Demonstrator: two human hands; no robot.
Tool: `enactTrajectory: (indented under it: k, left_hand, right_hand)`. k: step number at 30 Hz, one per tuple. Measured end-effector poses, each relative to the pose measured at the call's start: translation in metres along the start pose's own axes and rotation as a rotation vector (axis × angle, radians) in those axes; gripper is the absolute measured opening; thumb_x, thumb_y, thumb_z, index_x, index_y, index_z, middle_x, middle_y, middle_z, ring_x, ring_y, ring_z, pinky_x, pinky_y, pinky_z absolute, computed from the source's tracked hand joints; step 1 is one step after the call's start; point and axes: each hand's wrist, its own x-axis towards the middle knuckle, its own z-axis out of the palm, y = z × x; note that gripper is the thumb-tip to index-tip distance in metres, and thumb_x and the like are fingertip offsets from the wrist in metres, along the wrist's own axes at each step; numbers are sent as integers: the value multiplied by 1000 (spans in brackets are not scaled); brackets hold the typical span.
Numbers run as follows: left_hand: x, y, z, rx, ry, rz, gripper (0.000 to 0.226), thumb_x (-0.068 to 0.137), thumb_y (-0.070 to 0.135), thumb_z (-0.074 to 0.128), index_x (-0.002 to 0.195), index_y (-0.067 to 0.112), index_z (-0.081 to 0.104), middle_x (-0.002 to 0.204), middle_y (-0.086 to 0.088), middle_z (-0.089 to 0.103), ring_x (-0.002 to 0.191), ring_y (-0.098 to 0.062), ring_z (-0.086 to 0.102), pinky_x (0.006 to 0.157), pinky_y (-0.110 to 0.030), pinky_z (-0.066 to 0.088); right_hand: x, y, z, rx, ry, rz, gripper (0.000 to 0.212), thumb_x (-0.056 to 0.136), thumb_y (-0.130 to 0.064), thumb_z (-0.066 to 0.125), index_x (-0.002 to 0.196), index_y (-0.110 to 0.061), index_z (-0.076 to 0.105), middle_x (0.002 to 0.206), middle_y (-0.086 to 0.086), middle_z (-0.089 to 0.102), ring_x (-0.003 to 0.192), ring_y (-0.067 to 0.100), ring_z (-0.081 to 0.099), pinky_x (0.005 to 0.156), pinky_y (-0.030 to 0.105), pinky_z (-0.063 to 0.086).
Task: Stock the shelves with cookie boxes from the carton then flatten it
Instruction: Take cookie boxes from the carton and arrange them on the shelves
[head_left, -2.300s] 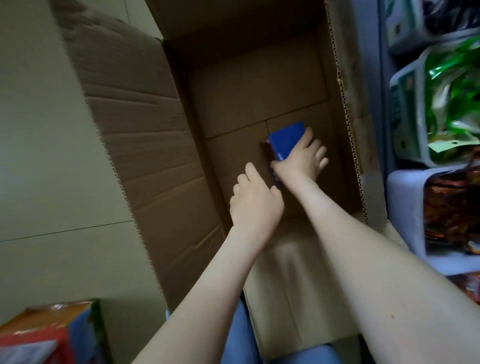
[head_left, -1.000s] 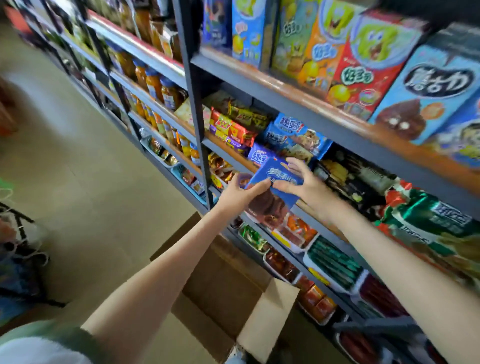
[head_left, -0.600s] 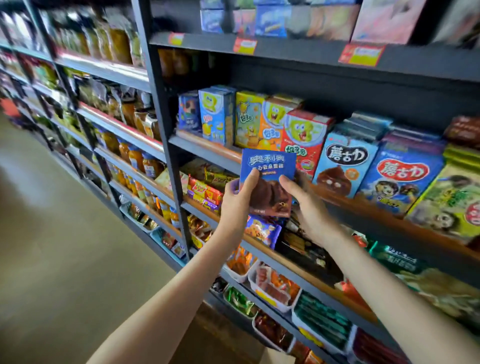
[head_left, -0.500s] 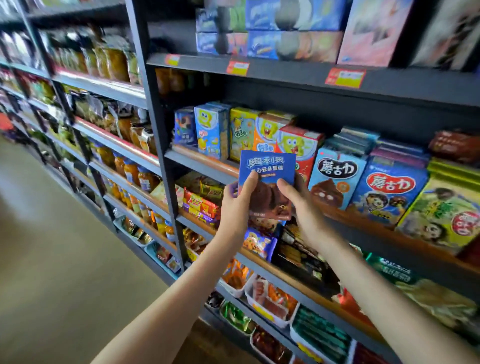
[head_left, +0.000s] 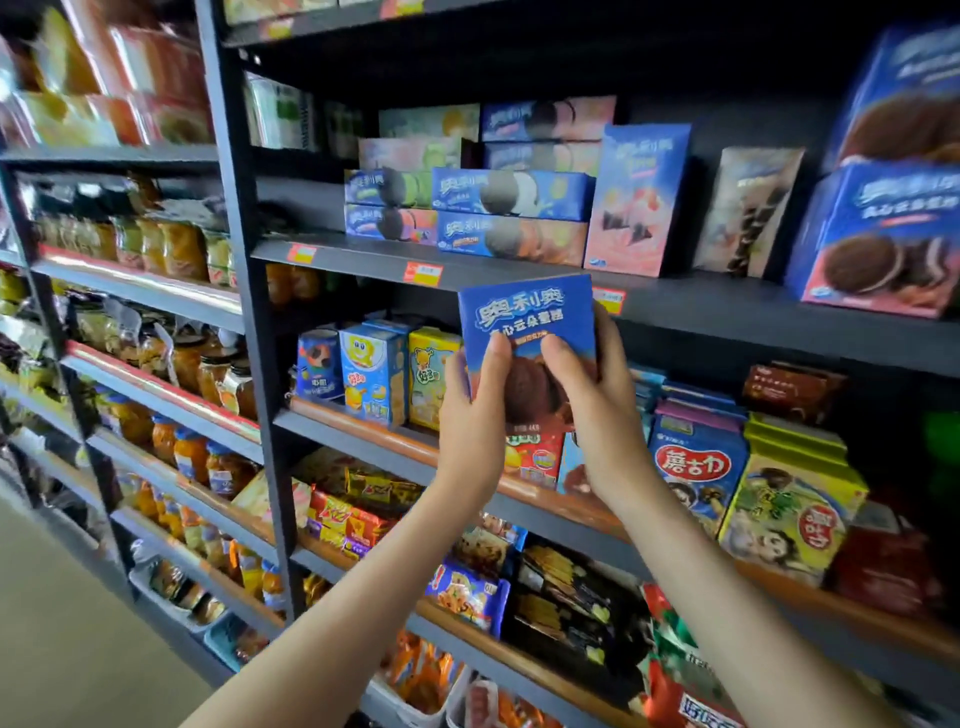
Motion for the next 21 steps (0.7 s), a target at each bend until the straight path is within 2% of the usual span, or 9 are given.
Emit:
enactTrajectory:
  k: [2, 4, 7, 9, 11, 15, 17, 18, 21]
  left_hand:
    - [9, 15, 12, 14, -52, 68, 15, 93, 44, 52, 102, 33, 57, 101, 10, 68, 94, 1, 65, 78, -16, 49]
    - [17, 29, 27, -16, -88, 114, 25, 90, 46, 54, 106, 28, 58, 102, 9, 70, 99, -6, 66, 84, -23, 50]
    - [24, 48, 55, -63, -91, 143, 17, 92, 42, 54, 101, 30, 60, 96, 10, 71, 93, -4, 67, 83, -25, 50]
    - [27, 57, 72, -68, -103, 154, 24, 89, 49, 56, 101, 29, 60, 95, 9, 71, 92, -6, 67, 83, -28, 50]
    - [30, 65, 90, -37, -117, 172, 40, 82, 58, 56, 108, 27, 59, 100, 8, 69, 97, -8, 66, 88, -31, 49]
    - [35, 79, 130, -29, -184, 162, 66, 79, 66, 54, 128, 23, 48, 122, 10, 58, 109, -5, 56, 93, -25, 41]
    - [38, 84, 150, -2, -228, 152, 61, 86, 60, 52, 131, 21, 43, 120, 10, 54, 111, -6, 53, 91, -24, 36]
    - [39, 87, 159, 9, -249, 156, 56, 87, 58, 51, 128, 20, 45, 114, 11, 56, 107, -5, 55, 88, -22, 37]
    - [43, 91, 186, 39, -314, 144, 40, 88, 57, 49, 111, 25, 45, 94, 21, 53, 84, 12, 49, 73, -16, 36]
  right_hand:
    - [11, -18, -5, -14, 31, -56, 59, 76, -41, 65, 130, -25, 49, 125, 2, 62, 115, 19, 60, 101, 50, 44]
    - [22, -37, -11, -23, 63, -102, 53, 75, -40, 65, 125, -30, 51, 122, 0, 64, 112, 18, 61, 100, 49, 45]
    - [37, -62, -23, -64, 80, -152, 53, 77, -40, 65, 127, -29, 51, 120, 0, 65, 111, 18, 62, 99, 47, 47]
    - [45, -75, -34, -84, 95, -168, 50, 81, -36, 64, 128, -25, 51, 119, 0, 65, 109, 18, 63, 98, 45, 48]
    - [53, -87, -47, -102, 119, -191, 45, 83, -33, 61, 127, -25, 52, 117, -1, 66, 107, 15, 64, 95, 39, 51]
    - [68, -111, -76, -100, 163, -235, 33, 92, -21, 60, 125, -22, 53, 115, -1, 67, 103, 11, 65, 85, 23, 52]
    - [77, -122, -93, -130, 180, -245, 30, 91, -26, 61, 120, -27, 55, 111, -4, 69, 102, 11, 65, 87, 27, 51]
    - [81, -127, -102, -155, 187, -254, 31, 87, -32, 63, 117, -32, 56, 110, -7, 69, 103, 11, 65, 91, 32, 51]
    - [88, -138, -125, -204, 240, -259, 42, 79, -44, 62, 120, -36, 55, 114, -8, 68, 107, 13, 64, 97, 44, 49]
